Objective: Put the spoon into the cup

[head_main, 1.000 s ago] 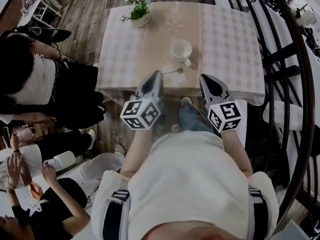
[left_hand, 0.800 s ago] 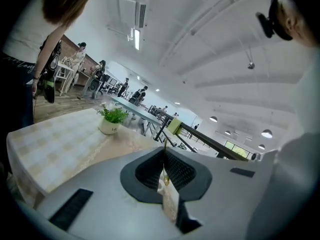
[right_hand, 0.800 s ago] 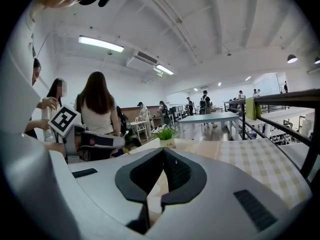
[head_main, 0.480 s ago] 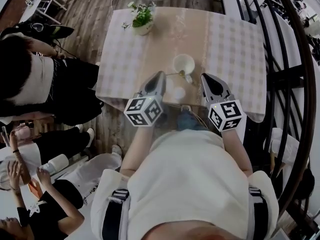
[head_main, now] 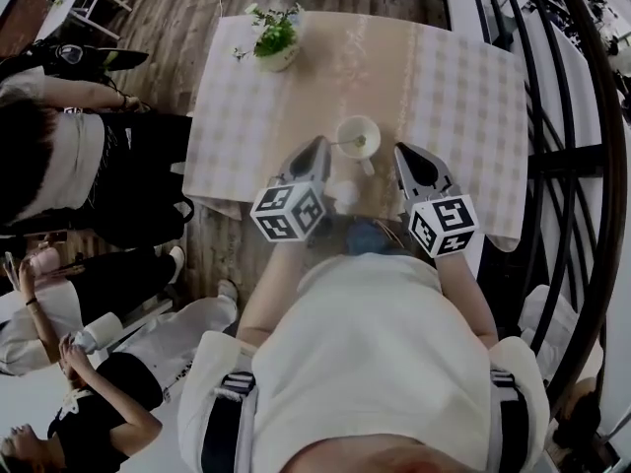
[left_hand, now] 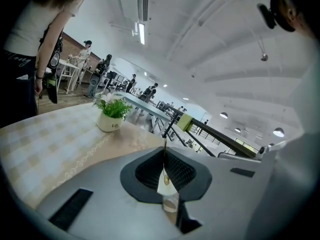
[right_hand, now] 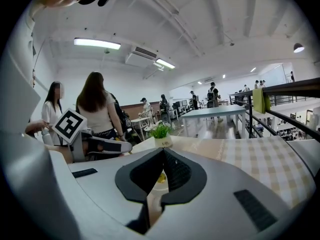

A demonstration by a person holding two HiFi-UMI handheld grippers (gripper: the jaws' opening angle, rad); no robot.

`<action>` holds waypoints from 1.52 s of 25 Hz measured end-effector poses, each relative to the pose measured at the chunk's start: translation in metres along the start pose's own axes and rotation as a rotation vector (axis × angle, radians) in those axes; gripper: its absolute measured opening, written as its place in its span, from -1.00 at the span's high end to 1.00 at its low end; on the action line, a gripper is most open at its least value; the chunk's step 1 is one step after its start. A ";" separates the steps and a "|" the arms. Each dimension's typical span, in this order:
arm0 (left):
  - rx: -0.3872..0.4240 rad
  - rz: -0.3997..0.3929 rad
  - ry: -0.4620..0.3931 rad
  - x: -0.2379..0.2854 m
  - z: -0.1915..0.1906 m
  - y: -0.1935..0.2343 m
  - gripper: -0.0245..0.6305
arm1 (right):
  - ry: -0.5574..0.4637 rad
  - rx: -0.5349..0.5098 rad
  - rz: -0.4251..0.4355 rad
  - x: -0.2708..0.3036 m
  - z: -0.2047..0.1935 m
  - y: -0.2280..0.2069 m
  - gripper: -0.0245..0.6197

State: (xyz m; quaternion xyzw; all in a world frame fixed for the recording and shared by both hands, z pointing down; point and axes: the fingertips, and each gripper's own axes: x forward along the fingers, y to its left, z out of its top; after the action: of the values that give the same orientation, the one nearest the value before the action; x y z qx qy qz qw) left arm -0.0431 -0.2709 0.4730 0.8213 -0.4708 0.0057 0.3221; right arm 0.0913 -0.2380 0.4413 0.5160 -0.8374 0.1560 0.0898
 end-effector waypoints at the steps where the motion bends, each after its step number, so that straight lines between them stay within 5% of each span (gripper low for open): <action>1: 0.000 0.004 0.003 0.005 0.001 0.001 0.92 | 0.004 0.002 0.002 0.003 0.001 -0.003 0.92; 38: 0.059 0.090 0.134 0.063 -0.055 0.025 0.91 | 0.057 0.010 0.065 0.041 -0.013 -0.042 0.92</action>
State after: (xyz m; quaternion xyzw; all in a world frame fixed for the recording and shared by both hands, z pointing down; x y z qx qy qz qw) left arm -0.0113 -0.2989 0.5495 0.8064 -0.4841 0.0890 0.3279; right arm 0.1106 -0.2853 0.4732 0.4845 -0.8500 0.1777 0.1062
